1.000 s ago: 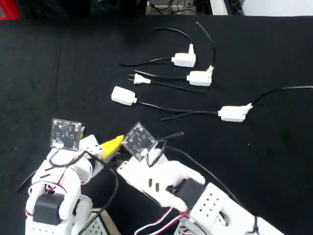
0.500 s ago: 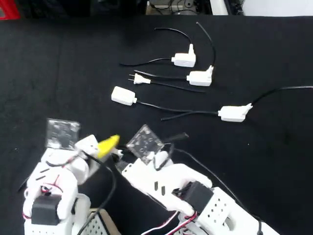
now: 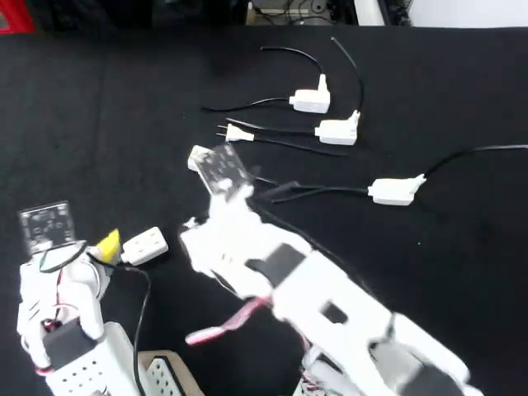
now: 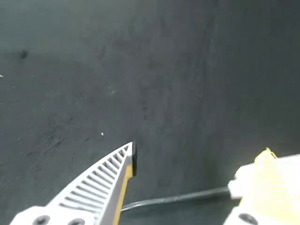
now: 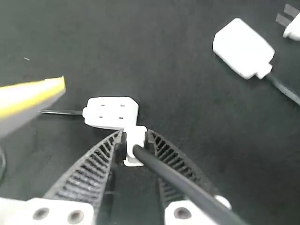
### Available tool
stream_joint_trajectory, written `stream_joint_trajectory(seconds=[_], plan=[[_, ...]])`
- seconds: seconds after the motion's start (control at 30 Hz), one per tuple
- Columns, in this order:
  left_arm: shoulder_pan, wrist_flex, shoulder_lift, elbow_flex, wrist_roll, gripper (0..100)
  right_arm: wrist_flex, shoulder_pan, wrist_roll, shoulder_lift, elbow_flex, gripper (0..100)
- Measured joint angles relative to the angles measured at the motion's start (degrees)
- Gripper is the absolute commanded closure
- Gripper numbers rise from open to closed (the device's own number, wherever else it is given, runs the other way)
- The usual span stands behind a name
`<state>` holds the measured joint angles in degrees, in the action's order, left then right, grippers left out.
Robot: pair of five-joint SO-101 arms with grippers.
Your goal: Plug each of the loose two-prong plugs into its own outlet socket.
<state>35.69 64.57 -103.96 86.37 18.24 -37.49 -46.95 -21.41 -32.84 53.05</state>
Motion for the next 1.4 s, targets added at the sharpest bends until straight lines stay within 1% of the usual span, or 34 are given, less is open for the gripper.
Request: stream_joint_trajectory(seconds=[0.13, 0.2, 0.27, 0.33, 0.4, 0.47, 0.53, 0.6, 0.7, 0.77, 0.87, 0.93, 1.0, 1.1, 1.23, 1.4], plan=[[0.62, -2.11, 0.09, 5.54, 9.14, 62, -1.23, 0.35, -1.85, 10.11, -6.51, 98.7], [0.62, -2.73, 0.09, 6.15, 12.22, 62, -5.27, 1.76, -2.11, 11.6, -9.41, 98.7], [0.62, -2.73, 0.18, 6.15, 16.53, 62, -10.81, 4.84, -1.93, 11.52, -12.31, 98.7], [-2.73, -1.58, 0.18, 6.07, 23.65, 62, -17.76, 10.37, 2.55, 10.37, -14.59, 98.7], [-7.03, 1.58, 0.18, 5.89, 31.47, 62, -23.65, 18.2, 9.32, 8.26, -16.88, 98.7], [-12.31, 4.22, 0.18, 5.1, 37.8, 62, -26.11, 26.73, 16.62, 6.77, -18.11, 98.6], [-16.35, 4.92, 0.18, 3.34, 40.97, 62, -26.2, 33.23, 23.56, 6.68, -18.46, 98.6], [-20.04, 4.92, 0.09, 1.67, 42.2, 62, -26.29, 35.87, 29.01, 7.91, -18.46, 98.6], [-24.79, 4.57, 0.0, 0.79, 42.81, 62, -29.01, 36.13, 30.77, 12.92, -22.15, 98.6], [-27.25, 2.64, 1.23, 0.7, 42.9, 66, -31.38, 36.31, 31.38, 17.05, -26.11, 98.6], [-27.87, -4.4, 5.63, 0.7, 42.9, 72, -33.67, 36.66, 31.38, 23.56, -30.51, 98.6], [-27.87, -9.23, 10.2, 0.62, 43.08, 72, -33.85, 36.48, 31.47, 26.73, -32.18, 98.6], [-27.87, -11.16, 16.35, -1.67, 44.48, 71, -34.02, 36.48, 31.47, 27.6, -32.7, 98.6], [-27.87, -11.96, 28.22, -7.56, 46.59, 71, -34.37, 36.66, 31.47, 27.6, -32.79, 98.6], [-27.87, -10.9, 46.95, -18.2, 47.74, 71, -34.37, 36.57, 31.47, 27.6, -32.79, 98.6], [-27.87, 1.23, 70.15, -34.9, 47.74, 71, -34.37, 36.57, 31.47, 27.6, -32.79, 98.6]])
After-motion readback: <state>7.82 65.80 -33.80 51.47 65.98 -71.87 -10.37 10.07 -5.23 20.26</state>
